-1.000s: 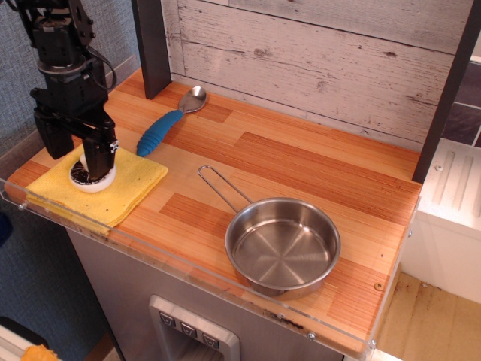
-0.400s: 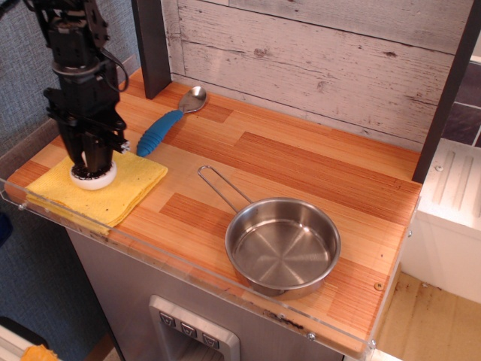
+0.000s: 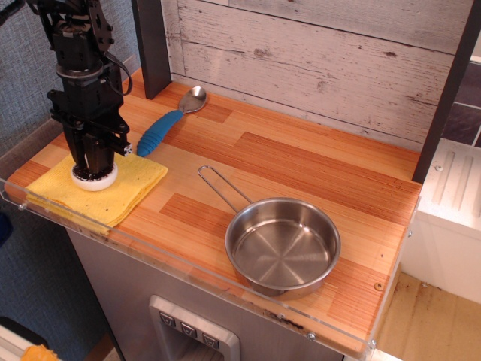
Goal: Put the mushroom behind the silver pot, in the empty space next to the blue spoon.
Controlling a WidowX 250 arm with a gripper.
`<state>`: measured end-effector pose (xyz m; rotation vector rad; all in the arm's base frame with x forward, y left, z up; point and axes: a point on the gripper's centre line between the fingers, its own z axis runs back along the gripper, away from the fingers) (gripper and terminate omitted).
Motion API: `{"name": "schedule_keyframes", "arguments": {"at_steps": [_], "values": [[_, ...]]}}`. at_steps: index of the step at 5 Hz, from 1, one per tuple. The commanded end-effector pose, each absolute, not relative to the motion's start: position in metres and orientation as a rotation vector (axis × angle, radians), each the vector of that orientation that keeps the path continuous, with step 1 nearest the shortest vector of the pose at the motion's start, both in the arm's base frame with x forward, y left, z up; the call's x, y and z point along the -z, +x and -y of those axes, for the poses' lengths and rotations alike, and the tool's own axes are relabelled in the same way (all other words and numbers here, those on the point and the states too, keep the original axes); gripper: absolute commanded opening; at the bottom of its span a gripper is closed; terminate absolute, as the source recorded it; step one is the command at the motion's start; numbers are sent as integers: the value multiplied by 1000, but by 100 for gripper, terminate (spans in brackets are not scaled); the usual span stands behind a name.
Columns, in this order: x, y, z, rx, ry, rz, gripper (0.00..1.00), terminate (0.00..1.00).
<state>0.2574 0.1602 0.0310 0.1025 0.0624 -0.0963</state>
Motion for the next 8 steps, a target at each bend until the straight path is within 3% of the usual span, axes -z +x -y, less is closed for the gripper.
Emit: {"name": "schedule_keyframes", "arguments": {"at_steps": [1, 2, 3, 5, 7, 8], "values": [[-96, 245, -110, 193, 86, 103, 0, 0], [-101, 244, -64, 320, 57, 107, 0, 0], [-94, 265, -27, 417, 30, 90, 0, 0], [-80, 340, 3, 423, 17, 79, 0, 0], [-67, 373, 38, 510, 31, 95, 0, 0], [-67, 378, 41, 543, 40, 134, 0, 0]]}}
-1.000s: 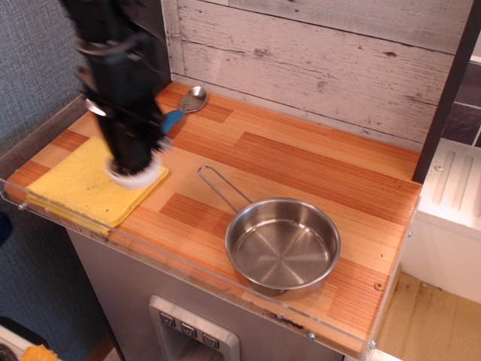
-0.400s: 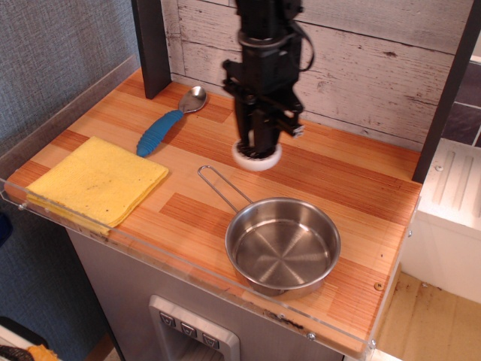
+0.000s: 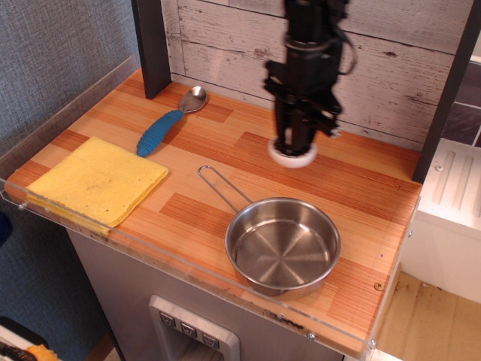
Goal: Put the mushroom behind the silver pot, in the empty space next to the blue spoon.
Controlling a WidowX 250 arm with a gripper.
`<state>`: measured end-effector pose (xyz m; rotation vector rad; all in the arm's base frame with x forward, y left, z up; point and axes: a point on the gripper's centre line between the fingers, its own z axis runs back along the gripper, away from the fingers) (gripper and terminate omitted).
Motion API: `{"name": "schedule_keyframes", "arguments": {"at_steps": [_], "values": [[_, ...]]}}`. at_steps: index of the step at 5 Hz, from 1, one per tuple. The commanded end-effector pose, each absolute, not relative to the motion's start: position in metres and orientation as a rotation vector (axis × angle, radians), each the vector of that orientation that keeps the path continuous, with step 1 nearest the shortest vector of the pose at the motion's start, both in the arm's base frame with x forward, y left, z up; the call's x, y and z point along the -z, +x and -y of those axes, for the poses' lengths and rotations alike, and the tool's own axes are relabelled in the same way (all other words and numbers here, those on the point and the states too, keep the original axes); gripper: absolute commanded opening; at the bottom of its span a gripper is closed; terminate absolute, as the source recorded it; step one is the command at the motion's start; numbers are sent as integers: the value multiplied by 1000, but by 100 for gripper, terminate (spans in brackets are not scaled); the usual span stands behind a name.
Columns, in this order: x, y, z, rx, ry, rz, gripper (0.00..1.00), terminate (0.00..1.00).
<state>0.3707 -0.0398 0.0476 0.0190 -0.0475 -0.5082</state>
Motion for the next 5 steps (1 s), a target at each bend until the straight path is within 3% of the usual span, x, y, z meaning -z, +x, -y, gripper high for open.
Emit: {"name": "schedule_keyframes", "arguments": {"at_steps": [1, 2, 4, 5], "values": [[-66, 380, 40, 566, 52, 171, 0, 0], [-66, 378, 40, 563, 50, 146, 100, 0], [-66, 377, 42, 520, 10, 143, 100, 0], [-116, 326, -8, 340, 32, 177, 100, 0]]}}
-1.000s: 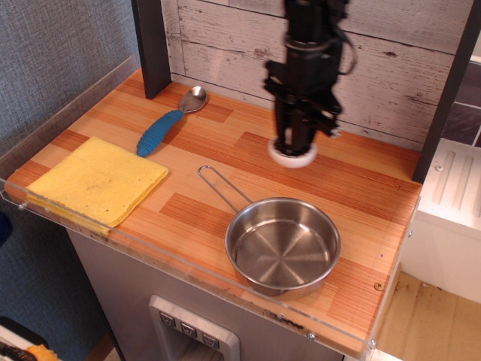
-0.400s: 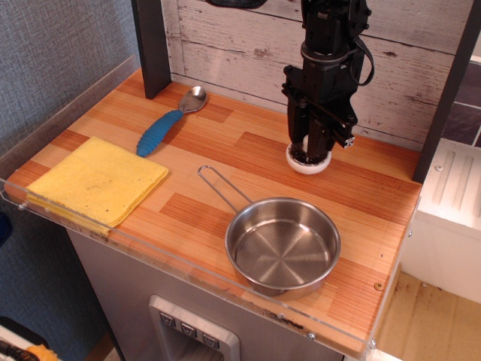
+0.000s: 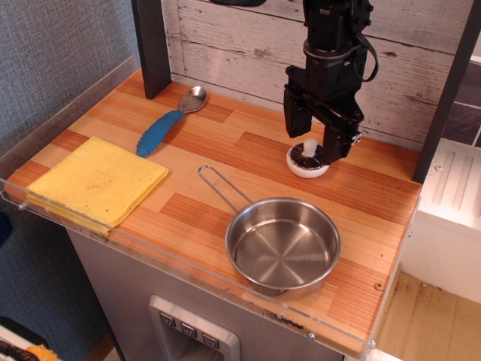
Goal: Put the mushroom behind the silver pot, in the empty space next to the blue spoon.
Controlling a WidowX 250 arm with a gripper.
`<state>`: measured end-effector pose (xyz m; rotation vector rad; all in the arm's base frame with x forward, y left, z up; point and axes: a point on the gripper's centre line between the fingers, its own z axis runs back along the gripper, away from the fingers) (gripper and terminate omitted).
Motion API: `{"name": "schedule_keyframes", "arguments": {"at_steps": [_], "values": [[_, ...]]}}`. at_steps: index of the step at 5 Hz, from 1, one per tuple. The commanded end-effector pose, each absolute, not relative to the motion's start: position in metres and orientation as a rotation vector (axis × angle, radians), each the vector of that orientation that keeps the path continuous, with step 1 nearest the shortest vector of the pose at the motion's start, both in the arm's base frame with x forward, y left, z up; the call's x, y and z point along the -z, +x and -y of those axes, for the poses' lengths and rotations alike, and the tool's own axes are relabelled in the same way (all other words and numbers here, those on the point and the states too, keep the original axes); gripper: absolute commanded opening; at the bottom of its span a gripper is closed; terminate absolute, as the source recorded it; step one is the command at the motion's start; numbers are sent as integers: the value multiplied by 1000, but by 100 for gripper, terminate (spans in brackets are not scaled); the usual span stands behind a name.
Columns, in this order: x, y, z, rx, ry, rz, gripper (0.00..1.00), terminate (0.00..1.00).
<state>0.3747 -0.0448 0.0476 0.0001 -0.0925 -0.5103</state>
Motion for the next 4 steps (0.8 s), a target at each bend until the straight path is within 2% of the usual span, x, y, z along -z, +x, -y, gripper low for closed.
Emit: {"name": "schedule_keyframes", "arguments": {"at_steps": [1, 2, 3, 4], "values": [[-136, 268, -46, 134, 60, 141, 100, 0], [-122, 245, -75, 73, -31, 127, 100, 0], [-113, 240, -89, 54, -73, 98, 100, 0], [-110, 243, -97, 86, -28, 83, 100, 0]]}}
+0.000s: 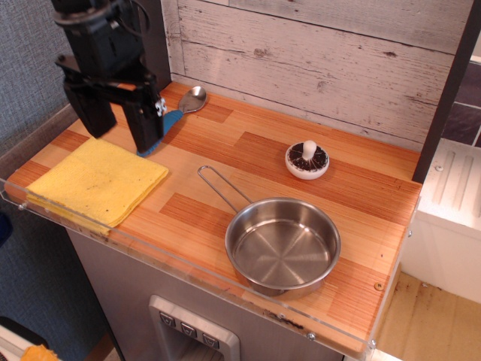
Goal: Put the mushroom behind the silver pot, in the empty space next to the blue spoon.
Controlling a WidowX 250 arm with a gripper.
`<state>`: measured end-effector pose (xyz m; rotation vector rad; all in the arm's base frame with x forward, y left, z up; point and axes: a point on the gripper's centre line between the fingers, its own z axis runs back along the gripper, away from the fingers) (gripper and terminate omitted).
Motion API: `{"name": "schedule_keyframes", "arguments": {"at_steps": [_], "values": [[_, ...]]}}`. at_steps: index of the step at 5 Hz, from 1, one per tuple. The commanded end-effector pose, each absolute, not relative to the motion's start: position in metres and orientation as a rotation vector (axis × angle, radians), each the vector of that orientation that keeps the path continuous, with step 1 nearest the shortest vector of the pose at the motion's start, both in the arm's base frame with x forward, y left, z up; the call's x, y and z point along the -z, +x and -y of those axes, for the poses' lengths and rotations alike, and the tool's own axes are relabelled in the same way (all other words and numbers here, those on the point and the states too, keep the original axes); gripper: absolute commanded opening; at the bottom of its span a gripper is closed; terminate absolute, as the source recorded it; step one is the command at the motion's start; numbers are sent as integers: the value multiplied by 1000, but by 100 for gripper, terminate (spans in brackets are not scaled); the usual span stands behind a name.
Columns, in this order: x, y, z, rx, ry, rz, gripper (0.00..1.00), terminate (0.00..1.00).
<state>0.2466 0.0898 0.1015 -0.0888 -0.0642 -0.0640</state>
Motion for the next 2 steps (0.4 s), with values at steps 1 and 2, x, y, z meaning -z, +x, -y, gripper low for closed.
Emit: {"name": "schedule_keyframes", "arguments": {"at_steps": [1, 2], "values": [[-110, 243, -97, 86, -28, 83, 100, 0], [-110, 243, -97, 86, -28, 83, 100, 100]]}}
